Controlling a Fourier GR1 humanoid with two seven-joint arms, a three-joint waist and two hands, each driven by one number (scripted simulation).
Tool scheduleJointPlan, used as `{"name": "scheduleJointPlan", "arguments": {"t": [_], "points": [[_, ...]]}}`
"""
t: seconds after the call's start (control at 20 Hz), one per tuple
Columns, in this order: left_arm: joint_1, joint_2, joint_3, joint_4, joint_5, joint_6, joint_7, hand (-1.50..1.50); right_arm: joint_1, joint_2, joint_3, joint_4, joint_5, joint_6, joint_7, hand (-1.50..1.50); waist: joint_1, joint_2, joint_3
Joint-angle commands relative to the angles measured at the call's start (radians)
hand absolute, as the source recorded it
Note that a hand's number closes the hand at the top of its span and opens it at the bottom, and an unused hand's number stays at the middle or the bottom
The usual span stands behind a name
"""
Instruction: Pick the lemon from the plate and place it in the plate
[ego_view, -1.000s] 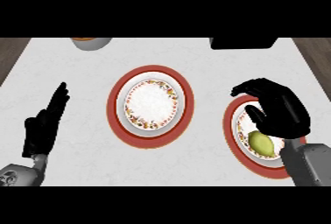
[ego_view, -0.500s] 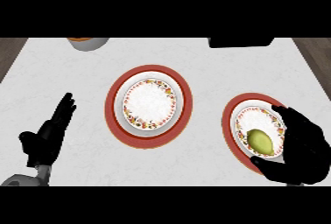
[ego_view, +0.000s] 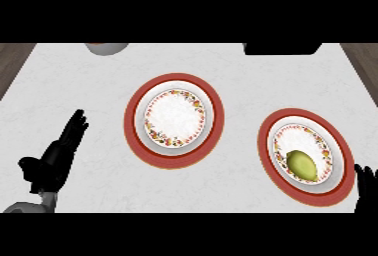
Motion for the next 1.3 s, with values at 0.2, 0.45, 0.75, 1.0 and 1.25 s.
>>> {"name": "scheduleJointPlan", "arguments": {"t": [0.2,0.45,0.75,1.0,1.25], "points": [[-0.006,-0.030,0.012,0.015,-0.024,-0.008,-0.023,0.00,0.071,-0.115,-0.051,0.042,0.223,-0.085,-0.087,-1.50,0.009,0.000,-0.001],[-0.055,-0.031,0.038,0.062,-0.037,-0.040,-0.009,0.00,0.078,-0.110,-0.020,0.075,0.374,-0.164,-0.017,-1.50,0.009,0.001,-0.001],[-0.074,-0.080,0.050,0.043,-0.084,-0.042,0.057,0.00,0.018,-0.152,-0.030,0.032,0.419,-0.128,0.177,-1.50,0.011,0.001,-0.001],[-0.061,-0.086,0.100,0.052,-0.106,-0.069,0.029,0.00,0.053,-0.156,-0.061,0.034,0.461,-0.143,0.200,-1.50,0.009,0.000,-0.001],[-0.017,-0.079,0.159,0.105,-0.092,-0.172,-0.050,0.00,-0.066,-0.135,-0.036,0.109,0.544,-0.181,0.282,-1.50,0.012,0.001,-0.001]]}}
